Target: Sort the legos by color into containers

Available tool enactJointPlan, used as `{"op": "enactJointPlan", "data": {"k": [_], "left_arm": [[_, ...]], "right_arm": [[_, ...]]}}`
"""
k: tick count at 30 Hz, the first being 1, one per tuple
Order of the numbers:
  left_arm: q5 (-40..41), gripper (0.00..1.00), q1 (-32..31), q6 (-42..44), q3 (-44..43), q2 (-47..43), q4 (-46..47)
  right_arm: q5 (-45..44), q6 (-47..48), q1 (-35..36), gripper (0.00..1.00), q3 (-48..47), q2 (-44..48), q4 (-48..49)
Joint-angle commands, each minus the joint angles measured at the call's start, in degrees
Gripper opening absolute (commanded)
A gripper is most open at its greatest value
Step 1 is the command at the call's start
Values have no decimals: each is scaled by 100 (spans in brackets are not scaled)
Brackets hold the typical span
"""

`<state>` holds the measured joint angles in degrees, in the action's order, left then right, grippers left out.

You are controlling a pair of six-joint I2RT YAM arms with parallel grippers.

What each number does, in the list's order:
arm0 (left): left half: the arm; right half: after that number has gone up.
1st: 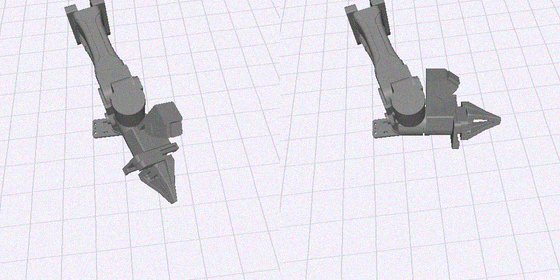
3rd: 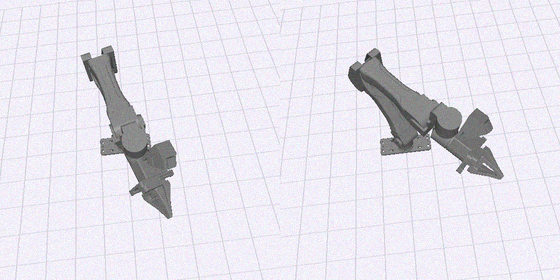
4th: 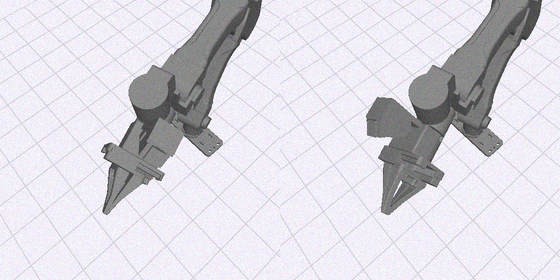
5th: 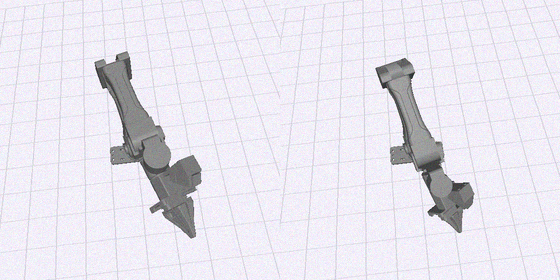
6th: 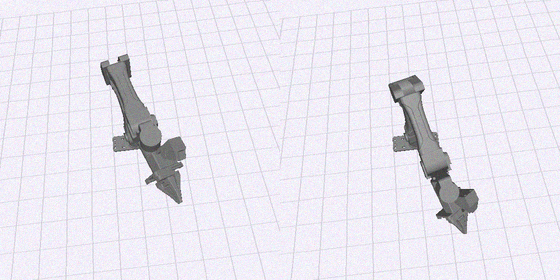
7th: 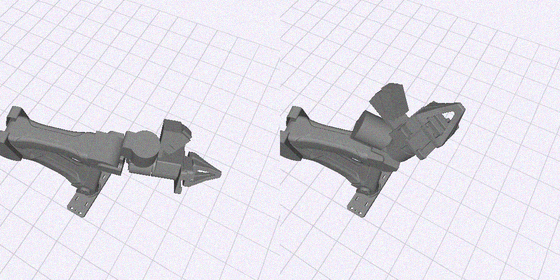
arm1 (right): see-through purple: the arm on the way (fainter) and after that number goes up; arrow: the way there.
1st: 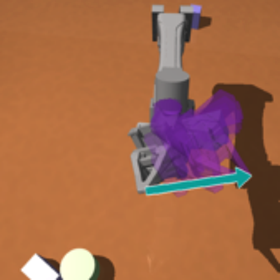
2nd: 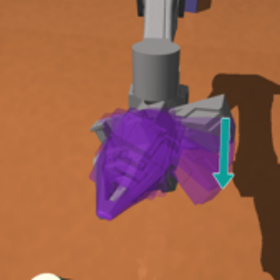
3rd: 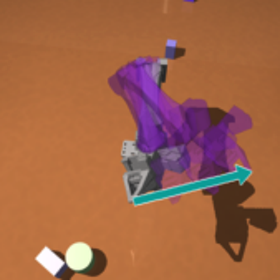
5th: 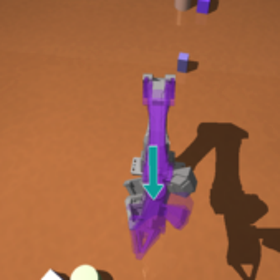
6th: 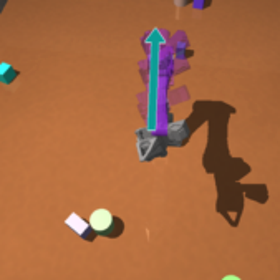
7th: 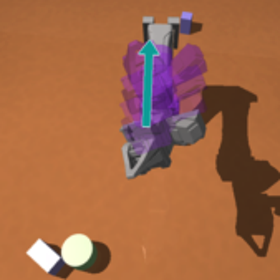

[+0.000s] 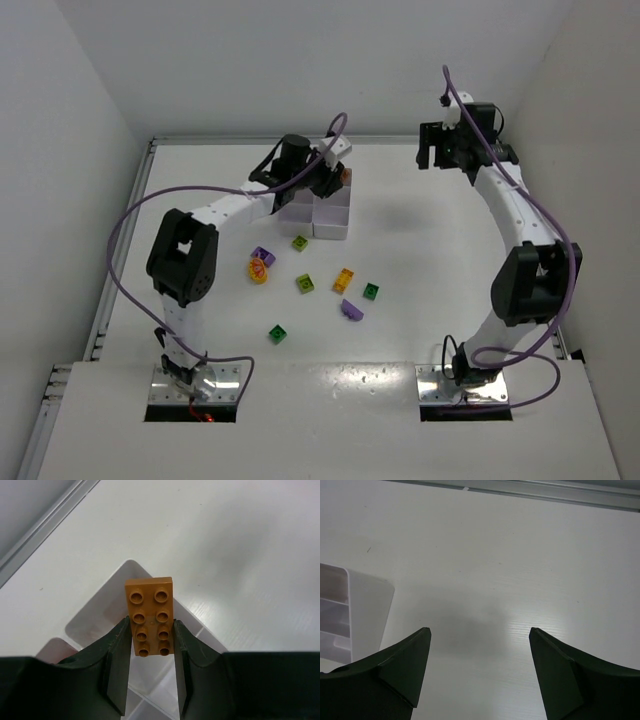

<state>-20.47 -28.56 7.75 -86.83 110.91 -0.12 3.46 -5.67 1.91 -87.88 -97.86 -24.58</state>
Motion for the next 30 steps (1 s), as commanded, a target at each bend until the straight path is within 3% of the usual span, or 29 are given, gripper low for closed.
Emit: {"op": "enactJointPlan", "data": {"k": [1, 13, 24, 27, 28, 30], "left_arm": [[377, 0, -10, 262, -106, 88, 819], [711, 0, -10, 104, -352, 650, 1242], [675, 0, -10, 130, -300, 651, 1383], [729, 16, -10, 183, -300, 712, 1383], [781, 25, -10, 235, -248, 765, 1383], [781, 29, -10, 236, -247, 765, 1383]], "right_arm": [[225, -127, -112, 80, 16, 435, 58], [392, -74, -165, 80, 122, 488, 58], [506, -22, -165, 81, 122, 382, 58], [506, 31, -165, 81, 122, 382, 58], [506, 31, -165, 81, 122, 382, 58], [506, 31, -165, 81, 122, 329, 6]]}}
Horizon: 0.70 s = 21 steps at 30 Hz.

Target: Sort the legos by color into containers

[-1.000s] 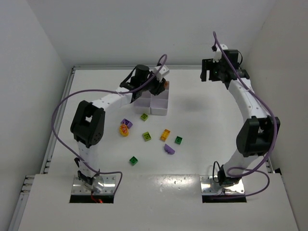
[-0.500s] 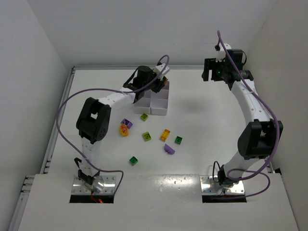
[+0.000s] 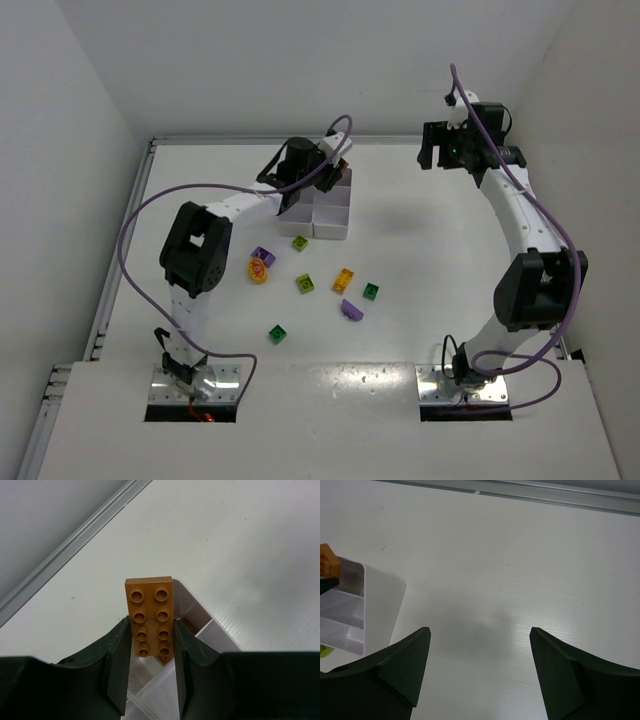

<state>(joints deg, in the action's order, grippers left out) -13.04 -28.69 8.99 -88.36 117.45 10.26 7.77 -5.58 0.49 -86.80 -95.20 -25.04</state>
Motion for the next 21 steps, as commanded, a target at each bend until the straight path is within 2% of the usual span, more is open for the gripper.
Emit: {"op": "enactJointPlan", "data": {"k": [1, 2, 4, 5, 6, 13, 17, 21], "left_arm": [[90, 33, 3, 111, -94, 112, 345], [91, 43, 3, 111, -94, 164, 345], [152, 53, 3, 111, -33, 164, 398], [152, 66, 3, 111, 28, 164, 398], [152, 68, 3, 111, 29, 164, 450], [38, 70, 3, -274, 485, -511, 872], [-304, 70, 56, -731, 845, -1345, 872], [-559, 70, 56, -934, 1347, -2696, 610]], "right_arm": [[76, 22, -23, 81, 14, 63, 52], [128, 22, -23, 81, 14, 63, 52], [128, 75, -23, 81, 14, 63, 52], [128, 75, -23, 81, 14, 63, 52], [128, 75, -23, 81, 14, 63, 52], [391, 286, 91, 81, 129, 115, 52], [961, 601, 152, 81, 453, 238, 52], [1550, 962, 389, 77, 673, 370, -70]]}}
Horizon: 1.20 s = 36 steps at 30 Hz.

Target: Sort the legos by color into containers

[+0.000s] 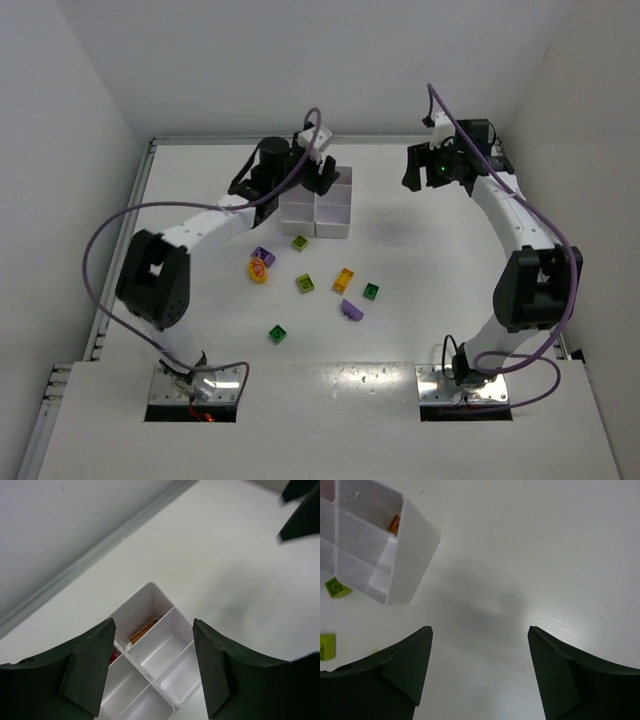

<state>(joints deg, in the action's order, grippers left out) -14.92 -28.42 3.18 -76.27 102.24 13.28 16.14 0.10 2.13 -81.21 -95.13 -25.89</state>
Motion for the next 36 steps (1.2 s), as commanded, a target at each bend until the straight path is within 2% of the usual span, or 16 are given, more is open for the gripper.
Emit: {"op": "enactJointPlan", "data": {"k": [1, 3, 4, 6, 9, 11, 13, 14, 17, 25, 27, 31, 36], "left_arm": [[-372, 70, 91, -353, 217, -1380, 176], [-424, 67, 214, -528, 393, -1732, -324], [-424, 67, 354, -529, 446, -2020, -726], [-372, 63, 521, -529, 525, -2268, -1185], [-241, 62, 951, -529, 639, -2638, -2055], [-240, 62, 1172, -390, 640, -2779, -2756], [-161, 66, 1400, -248, 640, -2919, -3276], [-161, 66, 1523, -126, 640, -2920, -3801], [-99, 68, 1673, -10, 980, -3156, -4297], [243, 69, 1753, 419, 2344, -4220, -4447], [244, 69, 1753, 603, 2554, -4404, -4701], [-45, 69, 1867, 745, 2626, -4519, -4939], [-292, 69, 1867, 859, 2337, -4326, -5344]], "right_arm": [[863, 481, 296, 77, 114, 364, -65], [1364, 927, 463, 71, 114, 312, -406], [1583, 1157, 664, 68, 114, 311, -878], [1647, 1866, 945, 62, 227, 180, -1416], [1594, 2807, 1114, 59, 526, 118, -2331], [1410, 3092, 1272, 59, 912, 118, -2656], [1182, 3356, 1473, 63, 1308, 196, -2711], [1094, 3356, 1544, 65, 1431, 266, -2711], [856, 3418, 1772, 67, 1731, 267, -2571], [452, 2962, 2256, 78, 2056, 153, -2000], [233, 2830, 2466, 78, 2144, 153, -1729], [-268, 2461, 2801, 78, 2381, 153, -1279], [-462, 2197, 3056, 78, 2364, -14, -1033]]}}
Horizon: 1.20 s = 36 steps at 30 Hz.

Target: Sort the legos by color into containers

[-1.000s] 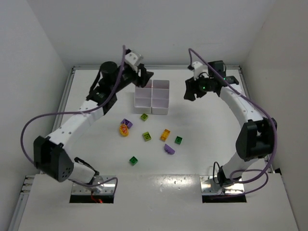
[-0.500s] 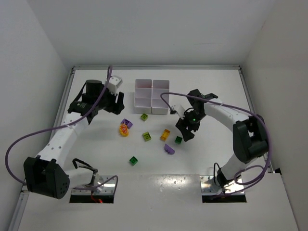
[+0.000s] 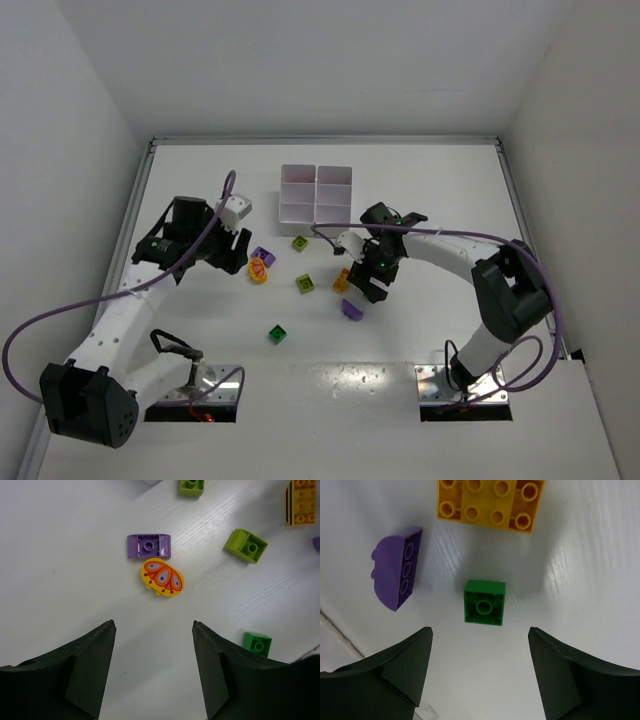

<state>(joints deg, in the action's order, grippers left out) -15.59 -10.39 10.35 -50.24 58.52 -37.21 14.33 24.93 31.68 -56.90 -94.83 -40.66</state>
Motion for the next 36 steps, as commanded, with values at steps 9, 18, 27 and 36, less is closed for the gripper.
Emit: {"op": "enactJointPlan", "data": {"k": [9, 18, 27, 36], "left_arm": [[-1138, 69, 64, 871, -838, 519, -1322], [-1270, 69, 3, 2777, -1208, 932, -2518], [-1877, 71, -787, 4834, -699, 1047, -2671], [-2668, 72, -1149, 6511, 100, 1047, -1790]], "right_arm": [[-518, -524, 277, 70, -172, -475, 691], [-712, -586, 514, 38, -119, -633, 815], [-835, -753, 427, 1, -153, -634, 700], [-844, -753, -372, 1, -1093, -405, 68]]}}
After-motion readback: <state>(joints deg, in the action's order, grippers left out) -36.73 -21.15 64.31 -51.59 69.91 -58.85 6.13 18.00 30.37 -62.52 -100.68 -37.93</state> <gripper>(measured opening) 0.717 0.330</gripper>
